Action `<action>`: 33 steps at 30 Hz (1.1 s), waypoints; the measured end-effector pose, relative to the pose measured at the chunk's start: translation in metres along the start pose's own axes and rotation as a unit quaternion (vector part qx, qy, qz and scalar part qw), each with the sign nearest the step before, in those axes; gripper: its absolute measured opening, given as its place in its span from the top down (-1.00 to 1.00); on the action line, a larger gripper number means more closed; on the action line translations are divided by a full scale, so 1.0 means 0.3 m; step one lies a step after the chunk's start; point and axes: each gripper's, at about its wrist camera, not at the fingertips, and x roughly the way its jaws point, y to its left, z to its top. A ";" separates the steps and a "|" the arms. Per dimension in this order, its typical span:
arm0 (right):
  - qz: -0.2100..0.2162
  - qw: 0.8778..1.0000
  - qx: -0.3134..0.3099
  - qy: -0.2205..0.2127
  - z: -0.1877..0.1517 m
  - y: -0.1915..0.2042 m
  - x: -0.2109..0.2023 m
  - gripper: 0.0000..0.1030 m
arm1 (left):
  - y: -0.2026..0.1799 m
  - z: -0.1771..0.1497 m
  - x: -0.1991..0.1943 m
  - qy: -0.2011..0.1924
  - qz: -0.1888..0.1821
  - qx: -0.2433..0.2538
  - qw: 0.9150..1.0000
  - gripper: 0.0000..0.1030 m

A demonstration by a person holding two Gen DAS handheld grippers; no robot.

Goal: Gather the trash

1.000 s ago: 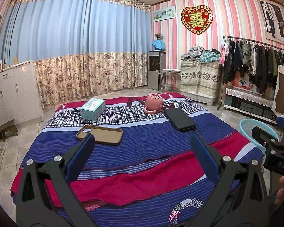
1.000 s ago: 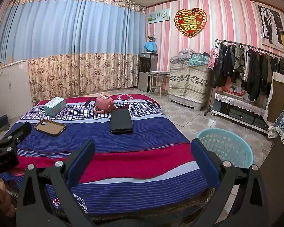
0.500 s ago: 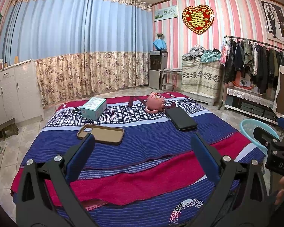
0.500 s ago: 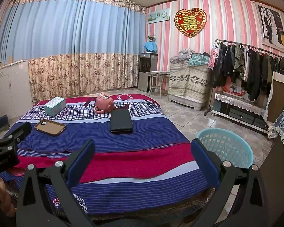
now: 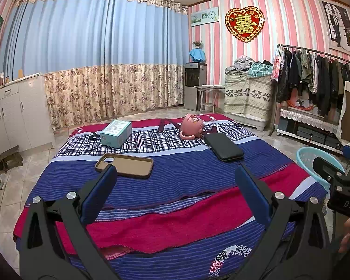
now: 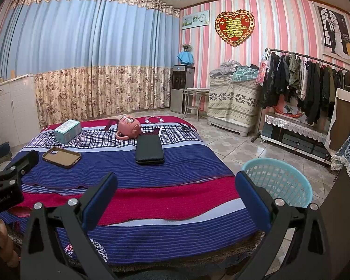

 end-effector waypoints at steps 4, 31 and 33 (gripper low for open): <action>0.000 1.000 0.001 0.000 0.000 0.000 0.000 -0.91 | -0.001 0.000 0.001 0.000 0.000 0.000 1.000 -0.90; 0.002 1.000 -0.001 -0.001 0.023 0.031 0.015 -0.91 | -0.002 -0.002 0.001 -0.001 0.000 0.000 1.000 -0.90; 0.003 1.000 -0.001 -0.002 0.024 0.036 0.018 -0.91 | -0.001 -0.002 0.000 -0.001 0.000 0.000 1.000 -0.90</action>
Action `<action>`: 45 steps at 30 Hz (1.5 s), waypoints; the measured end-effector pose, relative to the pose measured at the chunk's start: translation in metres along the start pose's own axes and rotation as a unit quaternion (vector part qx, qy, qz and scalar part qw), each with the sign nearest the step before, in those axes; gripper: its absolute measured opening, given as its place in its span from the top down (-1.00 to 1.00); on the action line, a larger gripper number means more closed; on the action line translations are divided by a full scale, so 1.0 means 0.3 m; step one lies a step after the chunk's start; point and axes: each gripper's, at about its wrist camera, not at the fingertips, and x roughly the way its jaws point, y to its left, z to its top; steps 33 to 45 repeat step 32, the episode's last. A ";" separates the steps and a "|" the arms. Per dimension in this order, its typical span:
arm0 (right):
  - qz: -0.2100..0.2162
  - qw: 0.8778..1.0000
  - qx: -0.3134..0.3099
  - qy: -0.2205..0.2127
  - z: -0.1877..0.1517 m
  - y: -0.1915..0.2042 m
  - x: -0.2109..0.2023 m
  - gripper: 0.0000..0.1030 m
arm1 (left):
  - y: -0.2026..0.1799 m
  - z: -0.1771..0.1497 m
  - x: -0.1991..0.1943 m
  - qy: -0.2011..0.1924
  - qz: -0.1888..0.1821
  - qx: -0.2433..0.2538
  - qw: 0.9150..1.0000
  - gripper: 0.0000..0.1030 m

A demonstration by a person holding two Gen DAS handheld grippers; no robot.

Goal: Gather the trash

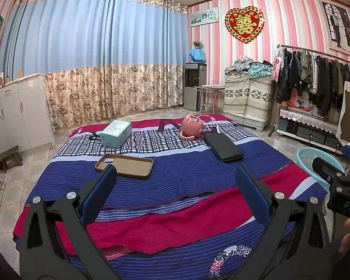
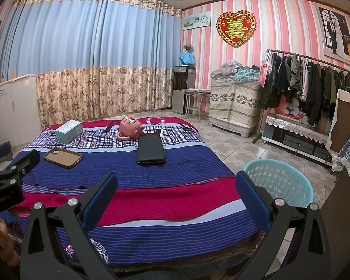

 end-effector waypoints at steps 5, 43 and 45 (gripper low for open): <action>0.000 1.000 0.001 0.000 -0.001 0.001 0.000 -0.91 | 0.001 -0.001 -0.002 0.000 0.000 0.000 1.000 -0.90; 0.000 1.000 0.001 -0.002 -0.011 0.002 0.005 -0.91 | 0.008 0.028 -0.010 -0.007 0.000 0.001 1.000 -0.90; 0.000 1.000 0.001 -0.002 -0.011 0.002 0.005 -0.91 | 0.008 0.028 -0.010 -0.007 0.000 0.001 1.000 -0.90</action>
